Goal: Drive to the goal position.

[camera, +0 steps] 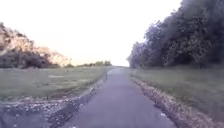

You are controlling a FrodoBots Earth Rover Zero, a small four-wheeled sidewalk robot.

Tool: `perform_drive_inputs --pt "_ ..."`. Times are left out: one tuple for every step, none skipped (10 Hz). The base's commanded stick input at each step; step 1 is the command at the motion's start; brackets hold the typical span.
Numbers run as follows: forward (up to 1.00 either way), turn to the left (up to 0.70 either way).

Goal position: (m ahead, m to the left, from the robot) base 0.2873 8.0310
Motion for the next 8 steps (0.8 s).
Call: perform_drive_inputs --pt "0.00 0.70" --pt "0.00 0.70" --pt "0.00 0.70" --pt "0.00 0.70" --pt "0.00 0.70" --pt "0.00 0.70" --pt "0.00 0.70" --pt "0.00 0.70"
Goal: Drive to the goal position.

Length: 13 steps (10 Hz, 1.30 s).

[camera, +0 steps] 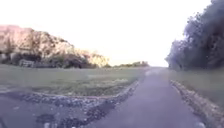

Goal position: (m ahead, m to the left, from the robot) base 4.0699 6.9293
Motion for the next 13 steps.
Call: perform_drive_inputs --pt "0.00 0.70" --pt "0.00 0.70" --pt "0.00 0.70" --pt "0.00 0.70" --pt "0.00 0.70" --pt "0.00 0.70" --pt "0.00 0.70" --pt "0.00 0.70" --pt "0.00 0.67" --pt "0.00 0.26" --pt "0.00 0.00" --pt "0.00 0.00" --pt "0.00 0.00"
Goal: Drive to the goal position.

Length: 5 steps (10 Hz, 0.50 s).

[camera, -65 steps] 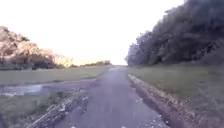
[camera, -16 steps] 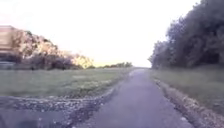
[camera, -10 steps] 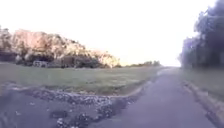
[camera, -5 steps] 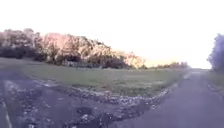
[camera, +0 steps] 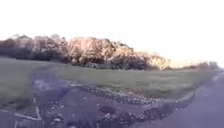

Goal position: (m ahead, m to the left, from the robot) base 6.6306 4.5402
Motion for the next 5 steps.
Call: perform_drive_inputs --pt "0.00 0.00" --pt "0.00 0.00" --pt "0.00 0.00" --pt "0.00 0.00" --pt "0.00 0.00"
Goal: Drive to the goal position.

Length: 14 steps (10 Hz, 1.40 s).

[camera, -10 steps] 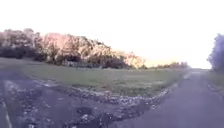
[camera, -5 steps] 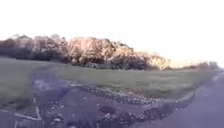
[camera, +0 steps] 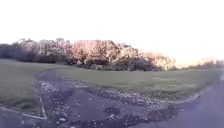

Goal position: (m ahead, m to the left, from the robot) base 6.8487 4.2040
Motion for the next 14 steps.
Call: perform_drive_inputs --pt "0.00 0.00" --pt "0.12 0.00" --pt "0.31 0.00" --pt "0.63 0.00" --pt "0.70 0.00" --pt "0.70 0.00" --pt "0.70 0.00" --pt "0.70 0.00" --pt "0.70 0.00" --pt "0.25 0.00" --pt "0.00 0.00" --pt "0.00 0.00" --pt "0.00 0.00" --pt "0.00 0.00"
